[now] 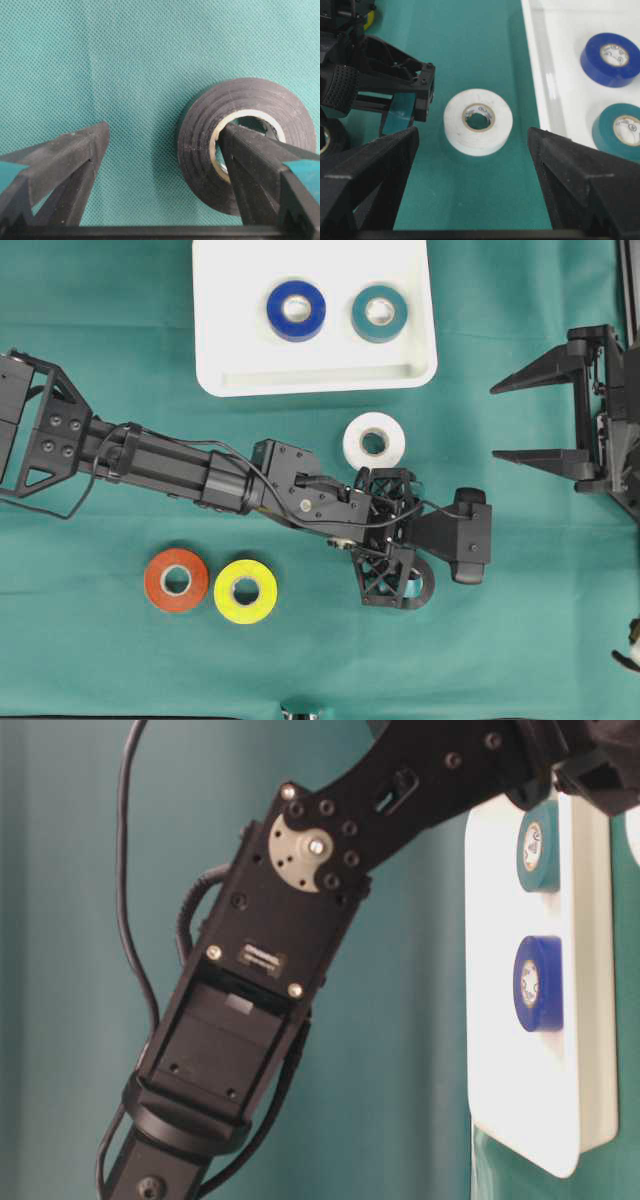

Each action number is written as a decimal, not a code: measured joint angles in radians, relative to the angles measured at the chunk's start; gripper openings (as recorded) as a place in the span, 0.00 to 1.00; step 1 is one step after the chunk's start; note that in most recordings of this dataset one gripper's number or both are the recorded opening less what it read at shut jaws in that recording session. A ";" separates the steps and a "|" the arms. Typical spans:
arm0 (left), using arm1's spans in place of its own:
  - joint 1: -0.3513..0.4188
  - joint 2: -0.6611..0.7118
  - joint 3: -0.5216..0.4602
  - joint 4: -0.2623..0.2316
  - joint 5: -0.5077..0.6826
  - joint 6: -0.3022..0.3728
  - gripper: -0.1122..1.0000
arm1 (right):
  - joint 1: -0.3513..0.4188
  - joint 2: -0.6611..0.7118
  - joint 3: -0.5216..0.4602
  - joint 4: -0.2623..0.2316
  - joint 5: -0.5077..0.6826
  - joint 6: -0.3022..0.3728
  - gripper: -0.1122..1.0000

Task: Pick up the tape from a random location and place it into the white case.
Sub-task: 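Lower the left gripper and close it on the black roll's core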

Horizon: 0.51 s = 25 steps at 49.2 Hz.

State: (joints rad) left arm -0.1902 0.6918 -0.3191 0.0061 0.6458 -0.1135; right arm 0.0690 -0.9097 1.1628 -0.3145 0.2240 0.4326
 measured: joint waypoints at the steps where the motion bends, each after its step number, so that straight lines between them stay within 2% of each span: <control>1: 0.000 0.000 0.000 -0.002 0.000 0.000 0.98 | 0.000 0.000 0.000 0.000 0.000 0.000 0.88; 4: 0.000 0.000 0.000 -0.002 0.000 -0.002 0.95 | 0.000 0.000 0.002 0.000 0.000 0.000 0.88; 8: 0.000 0.000 0.000 -0.002 0.000 -0.002 0.84 | 0.000 0.000 0.002 0.000 0.000 0.000 0.88; 17: -0.005 0.000 0.000 -0.002 0.000 0.002 0.38 | 0.000 0.000 0.000 0.000 0.000 0.000 0.88; 19: -0.006 0.000 0.000 -0.002 0.002 0.002 0.30 | 0.000 0.000 0.002 -0.002 0.000 0.000 0.88; 25: -0.006 0.000 0.000 -0.002 0.006 0.000 0.29 | 0.000 0.000 0.002 0.000 0.000 0.000 0.88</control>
State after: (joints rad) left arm -0.1963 0.6918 -0.3191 0.0046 0.6519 -0.1135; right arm 0.0690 -0.9097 1.1643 -0.3145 0.2240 0.4326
